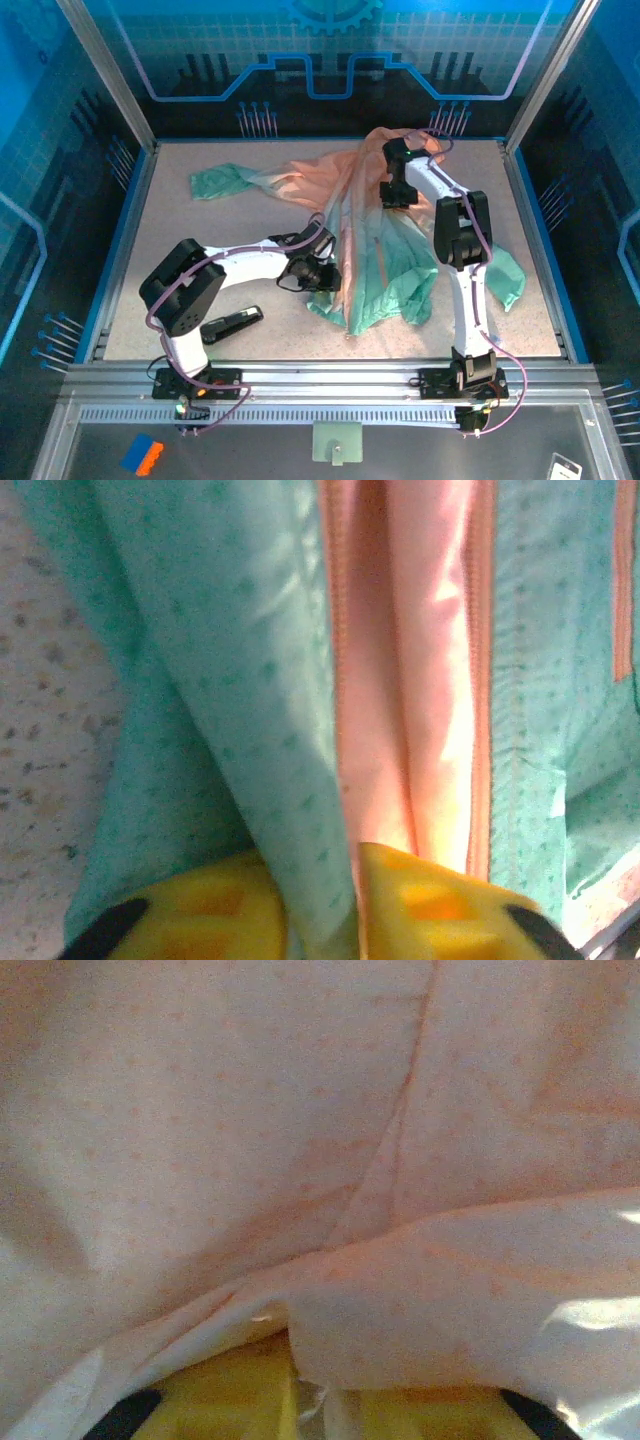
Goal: Zip up the jacket
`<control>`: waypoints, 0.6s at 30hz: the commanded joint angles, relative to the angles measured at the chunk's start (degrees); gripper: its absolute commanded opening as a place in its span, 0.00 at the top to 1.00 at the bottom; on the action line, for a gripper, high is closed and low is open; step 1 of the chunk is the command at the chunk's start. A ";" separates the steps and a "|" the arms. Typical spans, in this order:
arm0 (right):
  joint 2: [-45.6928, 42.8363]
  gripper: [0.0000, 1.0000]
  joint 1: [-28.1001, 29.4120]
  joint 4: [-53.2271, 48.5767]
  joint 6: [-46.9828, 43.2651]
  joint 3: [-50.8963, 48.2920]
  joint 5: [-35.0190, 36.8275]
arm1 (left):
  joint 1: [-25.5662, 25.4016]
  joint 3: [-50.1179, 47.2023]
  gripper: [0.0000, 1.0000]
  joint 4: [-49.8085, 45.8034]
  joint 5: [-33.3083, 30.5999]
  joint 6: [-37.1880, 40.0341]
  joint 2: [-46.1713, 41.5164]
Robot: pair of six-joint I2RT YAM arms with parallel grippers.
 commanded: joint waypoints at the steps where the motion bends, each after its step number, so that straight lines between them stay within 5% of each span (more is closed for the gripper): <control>1: -3.86 0.71 -0.40 -1.80 -1.55 -0.61 0.10 | 1.52 1.12 0.66 -2.97 -3.33 -0.41 -2.93; 6: -12.76 0.54 -0.31 0.46 -1.93 -7.46 -0.44 | 4.35 1.85 0.54 -6.26 -3.77 3.21 -7.11; 12: -24.69 0.52 1.90 7.29 -0.70 -22.57 -2.91 | 8.02 -2.72 0.52 -5.44 -0.32 5.83 -14.13; 18: -24.11 0.51 2.13 7.91 1.87 -24.57 -4.67 | 13.83 -0.48 0.52 -7.98 0.54 10.24 -12.44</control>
